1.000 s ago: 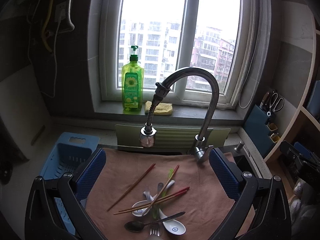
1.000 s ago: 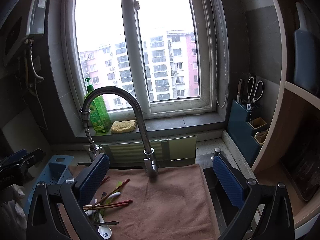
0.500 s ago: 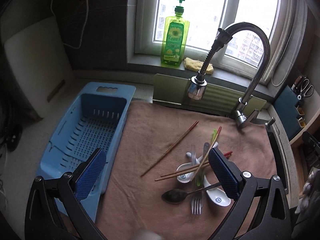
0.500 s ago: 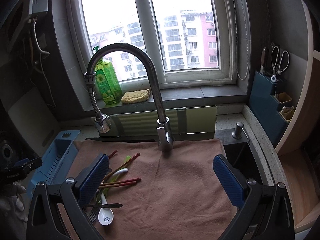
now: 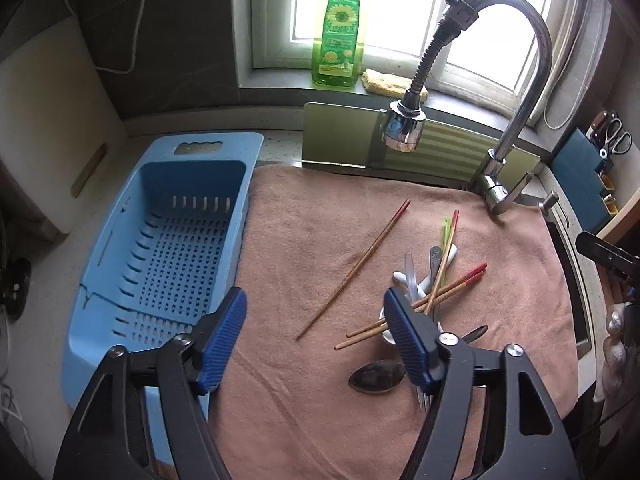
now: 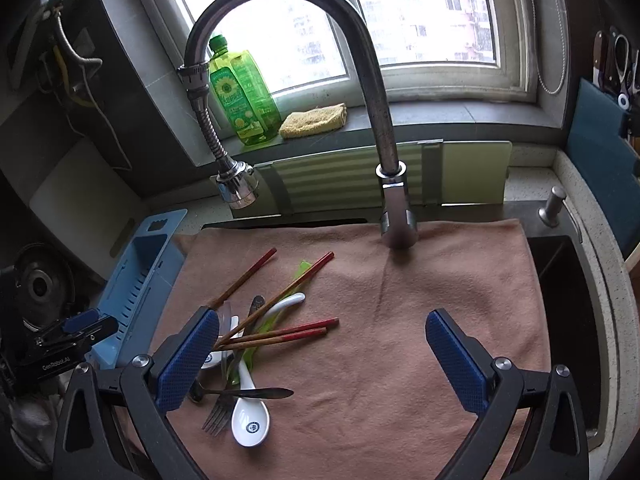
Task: Organize utensils
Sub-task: 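Move the left gripper down toward a red-tipped wooden chopstick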
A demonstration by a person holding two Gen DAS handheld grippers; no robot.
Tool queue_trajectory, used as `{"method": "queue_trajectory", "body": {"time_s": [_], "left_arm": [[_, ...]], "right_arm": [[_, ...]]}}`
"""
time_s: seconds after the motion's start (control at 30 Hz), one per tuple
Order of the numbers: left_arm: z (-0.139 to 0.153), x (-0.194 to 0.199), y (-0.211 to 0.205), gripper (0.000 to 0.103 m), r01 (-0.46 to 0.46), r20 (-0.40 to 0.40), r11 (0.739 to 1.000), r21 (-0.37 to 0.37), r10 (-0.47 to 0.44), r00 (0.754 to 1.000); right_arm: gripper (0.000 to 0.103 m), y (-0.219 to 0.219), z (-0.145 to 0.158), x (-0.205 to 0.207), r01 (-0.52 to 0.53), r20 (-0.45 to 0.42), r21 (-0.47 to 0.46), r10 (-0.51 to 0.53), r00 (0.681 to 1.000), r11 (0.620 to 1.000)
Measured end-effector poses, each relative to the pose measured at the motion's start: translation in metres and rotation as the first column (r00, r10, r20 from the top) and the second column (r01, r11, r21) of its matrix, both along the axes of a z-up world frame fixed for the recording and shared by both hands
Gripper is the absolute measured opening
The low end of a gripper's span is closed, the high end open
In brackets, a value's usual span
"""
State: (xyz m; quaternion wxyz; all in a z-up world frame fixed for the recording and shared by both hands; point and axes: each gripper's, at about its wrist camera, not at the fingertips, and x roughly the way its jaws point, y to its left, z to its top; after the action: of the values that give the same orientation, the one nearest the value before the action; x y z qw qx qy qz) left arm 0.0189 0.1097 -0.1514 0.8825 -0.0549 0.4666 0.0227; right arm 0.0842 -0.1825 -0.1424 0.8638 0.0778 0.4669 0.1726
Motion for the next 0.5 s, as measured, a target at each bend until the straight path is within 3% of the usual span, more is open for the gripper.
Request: {"method": "queue_trajectory", "body": {"time_s": [0.03, 0.3, 0.4, 0.5], "left_arm": [[-0.001, 0.004, 0.001, 0.056, 0.012, -0.001, 1.0, -0.003, -0.012, 1.0], [-0.01, 0.031, 0.001, 0.046, 0.11, -0.037, 0.994, -0.023, -0.111, 0.993], [-0.013, 0.034, -0.003, 0.039, 0.155, -0.059, 0.987, -0.045, -0.157, 0.986], [-0.019, 0.033, -0.01, 0.038, 0.206, -0.08, 0.977, -0.062, -0.21, 0.974]], "right_arm": [[0.098, 0.003, -0.003, 0.004, -0.004, -0.018, 0.007, 0.004, 1.0, 1.0], [0.075, 0.025, -0.027, 0.03, -0.01, -0.157, 0.095, 0.025, 0.987, 0.995], [0.063, 0.032, -0.041, 0.037, -0.005, -0.234, 0.141, 0.038, 0.971, 0.99], [0.057, 0.033, -0.058, 0.039, 0.029, -0.304, 0.165, 0.022, 0.953, 0.986]]}}
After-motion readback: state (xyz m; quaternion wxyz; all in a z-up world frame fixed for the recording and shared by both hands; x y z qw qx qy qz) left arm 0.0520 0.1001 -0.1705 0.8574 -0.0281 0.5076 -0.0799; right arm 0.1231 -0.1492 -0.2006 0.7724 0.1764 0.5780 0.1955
